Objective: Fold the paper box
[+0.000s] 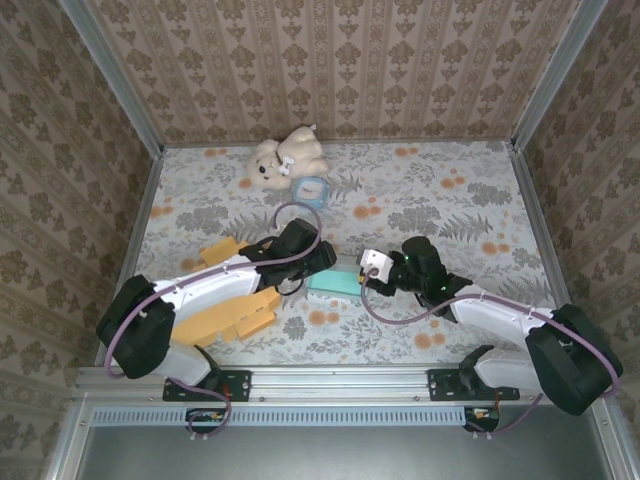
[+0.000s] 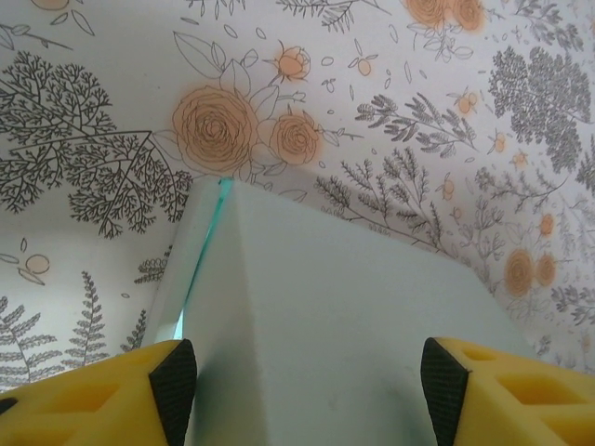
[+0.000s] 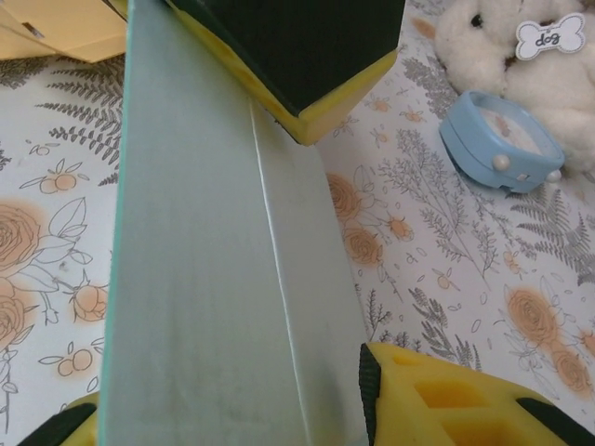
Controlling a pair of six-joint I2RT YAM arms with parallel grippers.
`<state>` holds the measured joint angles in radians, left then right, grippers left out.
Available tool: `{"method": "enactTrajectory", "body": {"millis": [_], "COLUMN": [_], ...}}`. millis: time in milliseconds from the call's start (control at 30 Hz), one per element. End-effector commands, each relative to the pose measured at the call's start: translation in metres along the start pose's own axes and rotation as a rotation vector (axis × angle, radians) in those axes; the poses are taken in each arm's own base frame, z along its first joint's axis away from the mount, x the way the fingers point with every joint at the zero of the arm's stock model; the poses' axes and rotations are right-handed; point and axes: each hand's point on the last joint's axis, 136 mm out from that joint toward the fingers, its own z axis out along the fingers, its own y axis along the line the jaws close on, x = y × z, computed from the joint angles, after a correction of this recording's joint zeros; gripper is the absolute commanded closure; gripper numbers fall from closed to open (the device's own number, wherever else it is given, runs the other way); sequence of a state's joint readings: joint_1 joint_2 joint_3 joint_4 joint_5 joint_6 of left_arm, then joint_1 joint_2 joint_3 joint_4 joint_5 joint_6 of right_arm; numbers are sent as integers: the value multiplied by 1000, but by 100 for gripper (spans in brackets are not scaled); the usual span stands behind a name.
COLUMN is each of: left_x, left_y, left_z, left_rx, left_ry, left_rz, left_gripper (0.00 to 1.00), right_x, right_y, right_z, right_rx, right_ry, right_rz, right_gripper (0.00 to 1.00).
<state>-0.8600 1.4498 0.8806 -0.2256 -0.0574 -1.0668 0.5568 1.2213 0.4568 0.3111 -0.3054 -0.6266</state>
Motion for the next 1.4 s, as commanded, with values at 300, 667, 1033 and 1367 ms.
{"method": "enactTrajectory", "body": {"millis": [300,667,1033,1367], "left_x": [6,-2,-1,2], "left_y": [35,43,48,57], "left_z": [7,12,17,25], "left_rx": [-173,-217,-234,-247], "left_ry": [-40,-73,-79,-82], "left_rz": [21,19,29,50], "left_gripper": [33,33,33,29], "right_x": [-5,-18,-22,12], "right_y": [-18,-14,-41,-45], "right_z": [-20,-53,-61,-6], "right_rx": [144,183,298,335], "right_ry": [46,-16,15,187], "right_rz": [148,414,811,1046], "right_gripper": [50,45,39,38]}}
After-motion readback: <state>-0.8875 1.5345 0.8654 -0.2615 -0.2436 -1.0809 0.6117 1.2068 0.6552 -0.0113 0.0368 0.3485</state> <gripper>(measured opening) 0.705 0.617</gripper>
